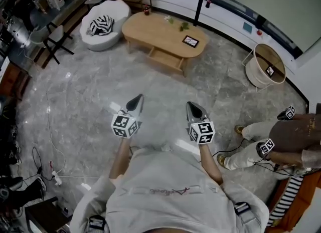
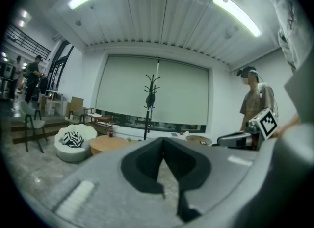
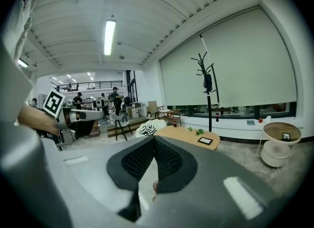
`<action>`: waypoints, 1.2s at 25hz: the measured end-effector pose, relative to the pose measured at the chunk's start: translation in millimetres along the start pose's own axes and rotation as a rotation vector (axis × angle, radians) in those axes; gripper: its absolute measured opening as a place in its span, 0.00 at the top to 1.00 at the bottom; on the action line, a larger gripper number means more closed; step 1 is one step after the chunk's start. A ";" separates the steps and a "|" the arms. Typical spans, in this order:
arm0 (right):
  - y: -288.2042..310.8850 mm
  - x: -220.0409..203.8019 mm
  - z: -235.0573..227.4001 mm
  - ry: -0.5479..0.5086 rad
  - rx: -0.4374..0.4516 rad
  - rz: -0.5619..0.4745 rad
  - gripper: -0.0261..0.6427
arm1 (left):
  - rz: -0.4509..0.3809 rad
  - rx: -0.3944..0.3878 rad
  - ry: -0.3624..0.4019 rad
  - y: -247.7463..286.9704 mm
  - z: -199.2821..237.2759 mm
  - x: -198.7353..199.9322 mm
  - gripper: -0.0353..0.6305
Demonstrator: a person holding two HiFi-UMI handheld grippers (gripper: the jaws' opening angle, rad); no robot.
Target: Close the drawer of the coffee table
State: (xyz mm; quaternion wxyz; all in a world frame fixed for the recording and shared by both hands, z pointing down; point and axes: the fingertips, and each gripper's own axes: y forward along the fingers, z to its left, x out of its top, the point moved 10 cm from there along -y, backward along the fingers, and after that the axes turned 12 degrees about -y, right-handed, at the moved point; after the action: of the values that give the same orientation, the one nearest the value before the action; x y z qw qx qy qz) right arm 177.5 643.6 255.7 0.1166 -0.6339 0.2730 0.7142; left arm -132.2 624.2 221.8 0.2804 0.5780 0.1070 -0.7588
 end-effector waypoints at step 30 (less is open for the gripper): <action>86.2 3.0 -40.5 0.009 -0.003 0.037 0.95 | 0.039 -0.029 -0.025 89.0 63.7 9.1 0.95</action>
State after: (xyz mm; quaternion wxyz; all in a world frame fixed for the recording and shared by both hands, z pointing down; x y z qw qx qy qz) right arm 166.9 550.2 271.8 0.1013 -0.6321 0.2843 0.7137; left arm -137.0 517.4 247.3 0.3047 0.5661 0.1034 -0.7589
